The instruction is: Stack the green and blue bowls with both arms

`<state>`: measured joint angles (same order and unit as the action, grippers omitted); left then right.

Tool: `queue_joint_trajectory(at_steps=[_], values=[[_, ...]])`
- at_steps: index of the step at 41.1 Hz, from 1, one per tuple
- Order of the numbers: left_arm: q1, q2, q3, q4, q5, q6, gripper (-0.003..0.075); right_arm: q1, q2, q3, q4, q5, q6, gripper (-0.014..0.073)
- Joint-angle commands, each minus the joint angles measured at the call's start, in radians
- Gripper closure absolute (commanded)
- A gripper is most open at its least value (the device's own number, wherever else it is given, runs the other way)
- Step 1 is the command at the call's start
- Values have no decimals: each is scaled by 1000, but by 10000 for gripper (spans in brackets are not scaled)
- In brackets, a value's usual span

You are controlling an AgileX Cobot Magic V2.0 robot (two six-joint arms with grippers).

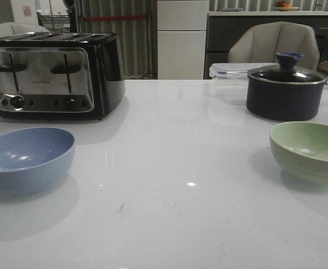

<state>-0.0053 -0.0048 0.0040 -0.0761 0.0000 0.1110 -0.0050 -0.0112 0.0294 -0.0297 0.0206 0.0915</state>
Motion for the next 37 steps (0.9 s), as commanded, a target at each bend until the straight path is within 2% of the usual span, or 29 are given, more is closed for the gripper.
queue_joint_trajectory(at_steps=[1, 37], values=[[1, -18, 7, -9, -93, -5, 622, -5, -18, -6, -8, -89, -6, 549], [1, -18, 7, -9, -93, -5, 622, -5, -18, -6, -8, -107, -6, 549]])
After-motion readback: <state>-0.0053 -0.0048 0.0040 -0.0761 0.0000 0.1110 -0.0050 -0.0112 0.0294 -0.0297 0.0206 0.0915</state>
